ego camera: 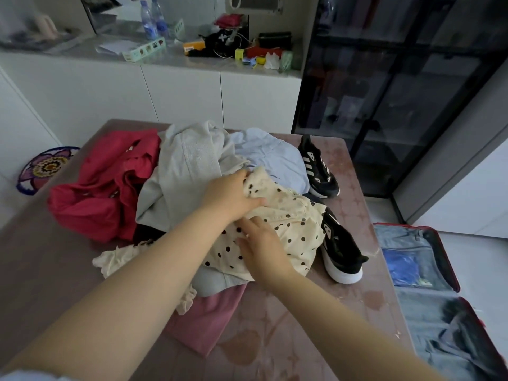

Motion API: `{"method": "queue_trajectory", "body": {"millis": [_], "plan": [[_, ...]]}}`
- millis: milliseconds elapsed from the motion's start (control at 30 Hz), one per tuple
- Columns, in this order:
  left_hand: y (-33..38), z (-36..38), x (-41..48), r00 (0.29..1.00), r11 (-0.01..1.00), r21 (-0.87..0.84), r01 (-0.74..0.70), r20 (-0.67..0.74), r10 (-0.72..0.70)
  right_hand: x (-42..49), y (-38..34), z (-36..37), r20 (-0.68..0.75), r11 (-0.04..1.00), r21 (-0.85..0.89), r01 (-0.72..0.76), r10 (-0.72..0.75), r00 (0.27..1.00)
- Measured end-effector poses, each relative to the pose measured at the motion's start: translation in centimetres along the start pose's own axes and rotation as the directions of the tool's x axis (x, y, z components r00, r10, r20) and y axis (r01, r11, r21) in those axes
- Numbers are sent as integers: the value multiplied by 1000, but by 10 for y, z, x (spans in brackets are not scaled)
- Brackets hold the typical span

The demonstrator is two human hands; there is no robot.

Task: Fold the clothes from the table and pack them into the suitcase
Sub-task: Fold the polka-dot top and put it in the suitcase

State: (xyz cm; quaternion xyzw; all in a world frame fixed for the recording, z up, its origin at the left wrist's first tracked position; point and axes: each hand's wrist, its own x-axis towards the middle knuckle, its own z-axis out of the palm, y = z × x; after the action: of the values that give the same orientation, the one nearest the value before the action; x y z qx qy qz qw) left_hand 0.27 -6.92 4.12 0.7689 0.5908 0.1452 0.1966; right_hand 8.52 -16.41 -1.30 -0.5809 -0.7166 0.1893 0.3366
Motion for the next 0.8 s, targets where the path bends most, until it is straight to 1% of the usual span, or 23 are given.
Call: {"method": "queue_trajectory", "body": {"millis": [33, 67, 100, 133, 167, 200, 233, 267, 300, 333, 367, 400, 433, 467, 533, 567, 600, 633, 667, 700, 733, 767, 800], "plan": [[-4, -5, 1, 1000, 996, 85, 14, -27, -12, -2, -3, 3, 18, 995, -53, 83, -83, 996], [-9, -11, 2, 997, 992, 120, 26, -80, -16, -4, -4, 3, 26, 988, -69, 138, -136, 990], [-17, -18, 1, 991, 995, 81, 49, -130, -38, -3, -3, -1, 13, 987, -55, 153, -153, 988], [-28, -25, 0, 983, 997, -14, 72, -170, -73, -1, 0, -6, -39, 989, -45, 143, -145, 989], [-41, -32, 0, 974, 987, -131, 92, -193, -116, 3, 4, -13, -122, 992, -53, 114, -120, 985], [-55, -39, -2, 968, 971, -215, 103, -203, -148, 9, 8, -21, -211, 995, -85, 61, -77, 974], [-69, -45, -4, 963, 951, -286, 118, -202, -180, 15, 14, -28, -271, 990, -138, -13, -25, 962], [-81, -51, -6, 958, 920, -368, 132, -192, -215, 23, 22, -35, -269, 977, -184, -108, 55, 962], [-92, -55, -10, 955, 872, -470, 139, -168, -243, 30, 26, -42, -208, 952, -223, -212, 165, 964], [-100, -58, -16, 955, 814, -563, 143, -138, -263, 35, 32, -45, -131, 916, -262, -304, 278, 952], [-108, -60, -19, 951, 755, -639, 149, -117, -287, 38, 38, -47, -53, 879, -304, -367, 369, 928], [-116, -62, -21, 945, 710, -686, 158, -103, -310, 40, 42, -48, 25, 851, -345, -395, 429, 903], [-124, -64, -22, 937, 681, -713, 165, -102, -334, 41, 45, -48, 100, 839, -383, -387, 454, 886], [-131, -68, -23, 929, 667, -726, 170, -107, -353, 42, 45, -49, 158, 842, -414, -346, 442, 883], [-139, -73, -20, 911, 651, -738, 181, -123, -393, 45, 39, -53, 192, 866, -426, -262, 370, 909], [-140, -79, -16, 906, 659, -732, 172, -146, -398, 49, 38, -57, 174, 870, -429, -243, 343, 923], [-137, -86, -12, 902, 670, -728, 148, -178, -393, 54, 36, -63, 115, 878, -410, -246, 318, 941], [-132, -97, -5, 893, 671, -734, 109, -224, -390, 61, 32, -73, 5, 891, -374, -258, 280, 960], [-125, -110, 3, 873, 668, -742, 58, -287, -394, 68, 28, -86, -129, 907, -319, -276, 247, 960], [-117, -126, 11, 841, 667, -745, 0, -361, -403, 74, 22, -101, -266, 923, -247, -296, 229, 936], [-108, -144, 18, 800, 656, -752, -63, -431, -418, 80, 16, -120, -389, 937, -160, -310, 229, 892], [-100, -163, 24, 758, 629, -765, -138, -491, -430, 84, 7, -138, -486, 949, -78, -307, 232, 842], [-93, -183, 28, 718, 593, -776, -215, -537, -442, 86, -1, -155, -554, 958, -3, -288, 238, 798]]}}
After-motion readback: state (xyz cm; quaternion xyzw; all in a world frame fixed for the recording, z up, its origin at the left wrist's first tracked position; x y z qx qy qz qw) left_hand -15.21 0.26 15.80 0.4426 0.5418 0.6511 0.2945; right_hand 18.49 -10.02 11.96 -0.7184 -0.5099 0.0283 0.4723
